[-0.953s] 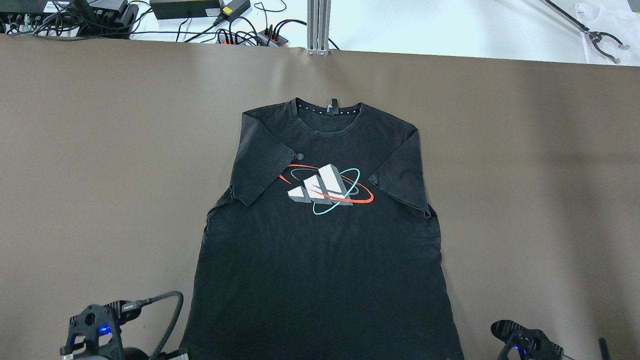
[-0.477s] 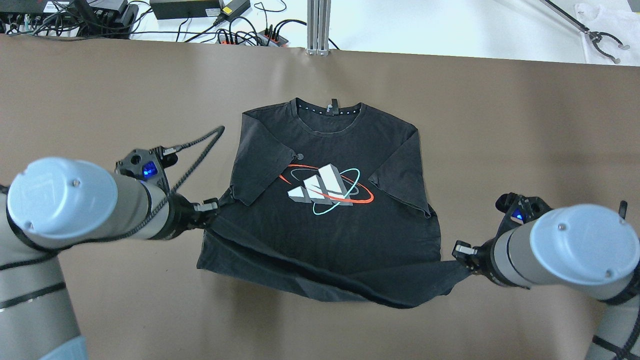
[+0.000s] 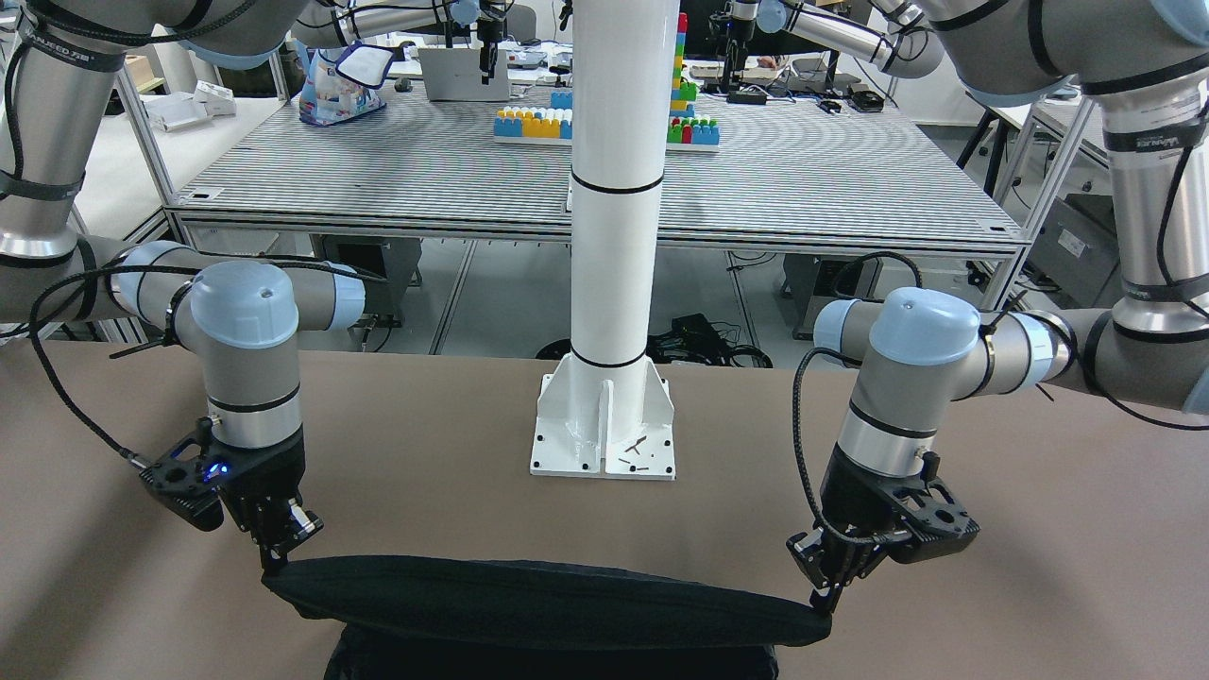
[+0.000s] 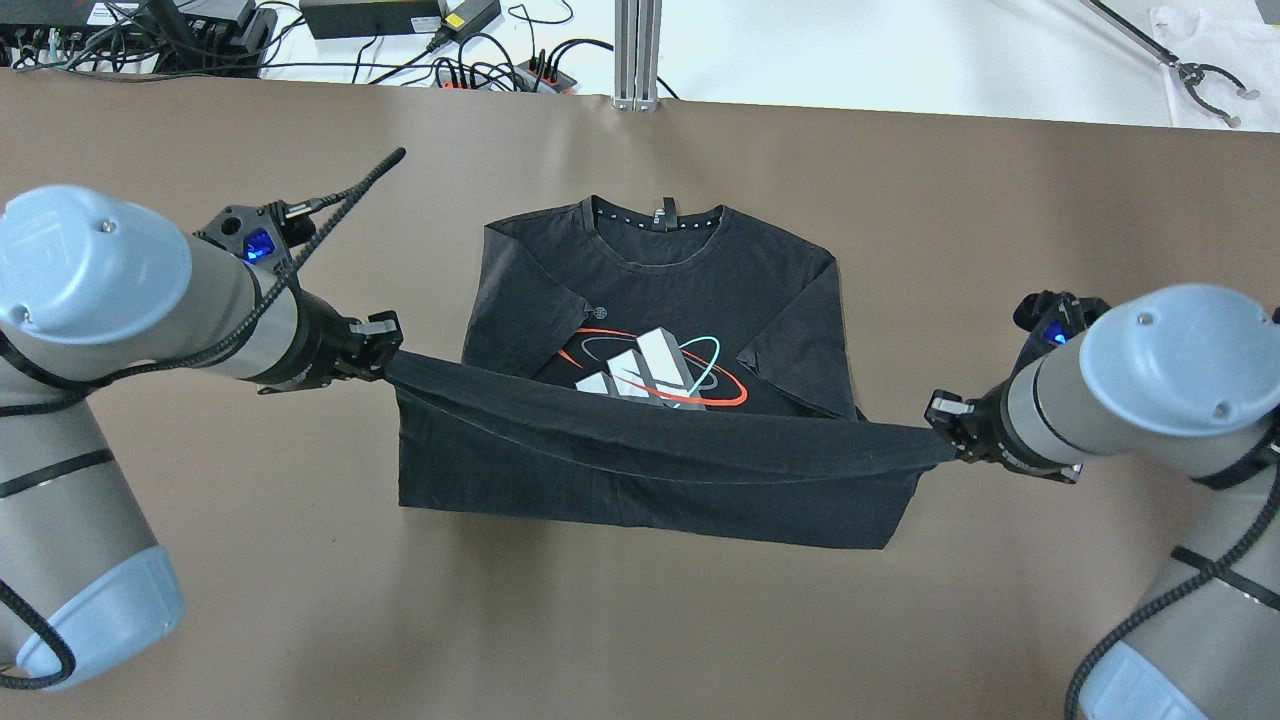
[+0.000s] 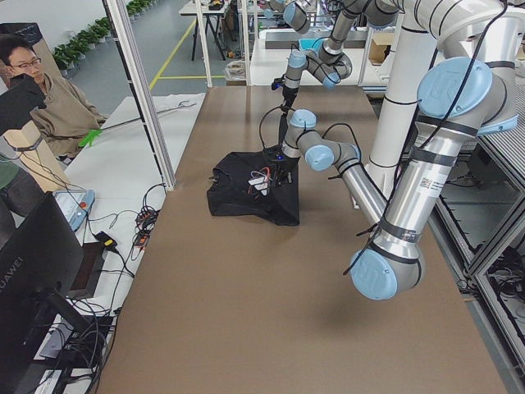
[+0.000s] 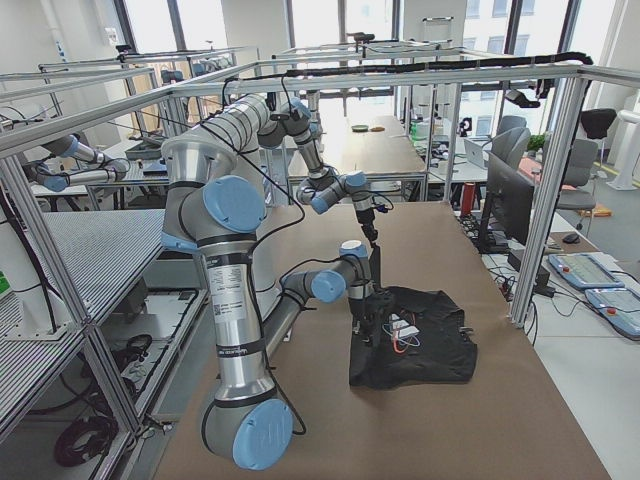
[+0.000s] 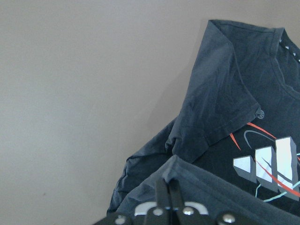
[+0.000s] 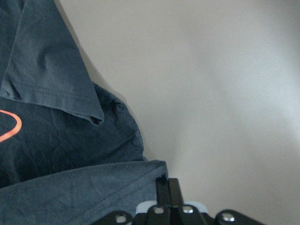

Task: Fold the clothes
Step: 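Lift the hem with both grippers and fold it toward the collar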

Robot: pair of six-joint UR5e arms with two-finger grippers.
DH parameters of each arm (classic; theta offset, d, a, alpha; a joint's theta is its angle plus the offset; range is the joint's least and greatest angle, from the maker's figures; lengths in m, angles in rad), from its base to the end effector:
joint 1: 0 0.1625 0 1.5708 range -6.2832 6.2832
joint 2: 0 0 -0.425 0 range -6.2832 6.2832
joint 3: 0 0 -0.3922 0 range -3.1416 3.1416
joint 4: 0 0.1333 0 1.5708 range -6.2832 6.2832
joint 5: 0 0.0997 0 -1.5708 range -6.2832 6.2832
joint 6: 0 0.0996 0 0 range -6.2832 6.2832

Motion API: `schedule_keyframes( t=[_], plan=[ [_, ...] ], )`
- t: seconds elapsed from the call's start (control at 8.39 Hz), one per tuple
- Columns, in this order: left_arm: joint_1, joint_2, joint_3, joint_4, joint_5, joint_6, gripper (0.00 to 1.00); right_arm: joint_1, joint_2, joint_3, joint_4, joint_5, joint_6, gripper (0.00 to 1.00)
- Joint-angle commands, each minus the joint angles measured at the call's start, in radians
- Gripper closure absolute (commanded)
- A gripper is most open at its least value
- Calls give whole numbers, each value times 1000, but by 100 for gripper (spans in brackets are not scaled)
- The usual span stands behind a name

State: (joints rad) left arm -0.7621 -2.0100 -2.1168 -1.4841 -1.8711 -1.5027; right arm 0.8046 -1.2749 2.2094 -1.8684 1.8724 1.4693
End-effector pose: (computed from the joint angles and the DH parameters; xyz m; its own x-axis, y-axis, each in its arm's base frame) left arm 0.3146 -0.4438 0.2016 0.4830 -0.3711 -0.7931 0.4603 0.8781 -0.1306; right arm -0.2676 -0.4276 0.2707 0.6119 0.4963 0.6158 -0.5061 0.8440 -0.1773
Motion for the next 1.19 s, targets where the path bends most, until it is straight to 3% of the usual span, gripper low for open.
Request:
schedule_keyframes(
  t=[0.0, 0.24, 0.48, 0.71, 0.83, 1.07],
  plan=[
    [-69, -21, 65, -4, -5, 4, 100, 117, 86, -137, 90, 21, 188, 100],
    [-97, -85, 189, -49, -5, 2, 100, 119, 89, -253, 295, 16, 350, 100],
    [-115, -124, 338, -161, -5, 4, 100, 119, 173, -388, 334, 4, 347, 100],
    [-118, -206, 539, -292, -3, 4, 100, 119, 186, -540, 496, -6, 347, 100],
    [-118, -260, 642, -347, 3, 1, 100, 119, 193, -622, 585, -51, 348, 100],
    [-117, -302, 775, -422, 7, 9, 100, 117, 232, -729, 659, -81, 359, 100]
  ],
)
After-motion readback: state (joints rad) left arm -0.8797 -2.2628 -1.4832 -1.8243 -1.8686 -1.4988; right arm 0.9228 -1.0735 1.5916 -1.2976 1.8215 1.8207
